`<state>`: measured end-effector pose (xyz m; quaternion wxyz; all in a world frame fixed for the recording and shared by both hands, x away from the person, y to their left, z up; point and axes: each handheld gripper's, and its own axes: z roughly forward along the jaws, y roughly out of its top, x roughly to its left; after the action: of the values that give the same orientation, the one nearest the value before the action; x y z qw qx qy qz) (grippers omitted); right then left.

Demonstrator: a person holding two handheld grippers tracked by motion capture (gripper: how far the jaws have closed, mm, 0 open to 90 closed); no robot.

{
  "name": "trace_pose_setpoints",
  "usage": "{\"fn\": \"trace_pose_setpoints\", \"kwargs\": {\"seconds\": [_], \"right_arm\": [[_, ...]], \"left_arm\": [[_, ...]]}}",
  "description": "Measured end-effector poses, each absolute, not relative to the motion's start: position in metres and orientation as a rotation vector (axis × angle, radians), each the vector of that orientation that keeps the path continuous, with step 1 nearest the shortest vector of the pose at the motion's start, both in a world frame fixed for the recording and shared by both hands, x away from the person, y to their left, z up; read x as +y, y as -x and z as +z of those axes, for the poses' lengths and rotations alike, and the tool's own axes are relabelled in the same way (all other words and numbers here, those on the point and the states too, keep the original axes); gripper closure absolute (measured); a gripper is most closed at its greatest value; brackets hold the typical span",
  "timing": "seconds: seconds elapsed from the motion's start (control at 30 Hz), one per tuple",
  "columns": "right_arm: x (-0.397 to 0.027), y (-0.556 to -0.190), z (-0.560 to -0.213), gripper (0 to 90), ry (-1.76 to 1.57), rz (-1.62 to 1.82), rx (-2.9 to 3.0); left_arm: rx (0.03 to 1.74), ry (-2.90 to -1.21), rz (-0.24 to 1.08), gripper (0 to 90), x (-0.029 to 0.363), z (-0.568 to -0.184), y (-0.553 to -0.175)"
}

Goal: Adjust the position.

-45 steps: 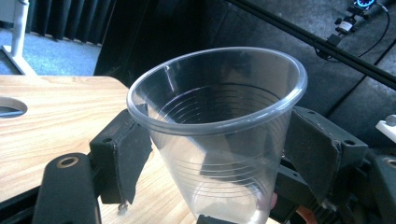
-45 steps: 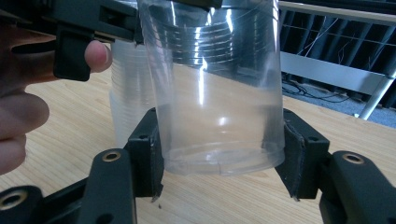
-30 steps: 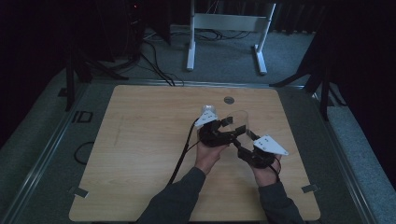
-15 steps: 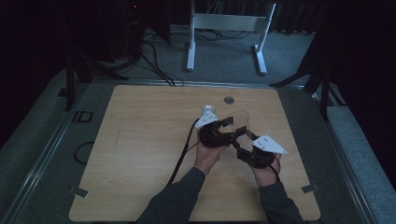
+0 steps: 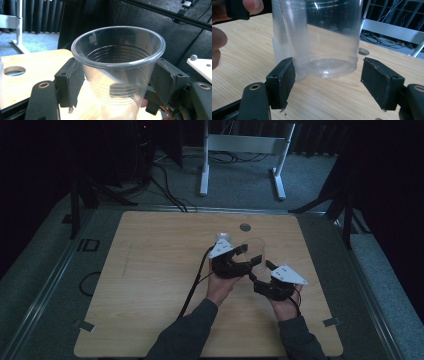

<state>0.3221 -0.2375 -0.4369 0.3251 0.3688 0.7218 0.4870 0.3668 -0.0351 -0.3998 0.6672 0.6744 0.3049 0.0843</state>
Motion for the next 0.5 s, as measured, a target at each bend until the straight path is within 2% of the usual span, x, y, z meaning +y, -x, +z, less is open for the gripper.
{"fn": "trace_pose_setpoints", "kwargs": {"seconds": [0.5], "right_arm": [[-0.2409, -0.3209, -0.4415, 26.6, -0.971, 1.245, 1.923]], "left_arm": [[0.686, -1.554, 0.281, 30.1, -0.0360, -0.3994, -0.3627]]}}
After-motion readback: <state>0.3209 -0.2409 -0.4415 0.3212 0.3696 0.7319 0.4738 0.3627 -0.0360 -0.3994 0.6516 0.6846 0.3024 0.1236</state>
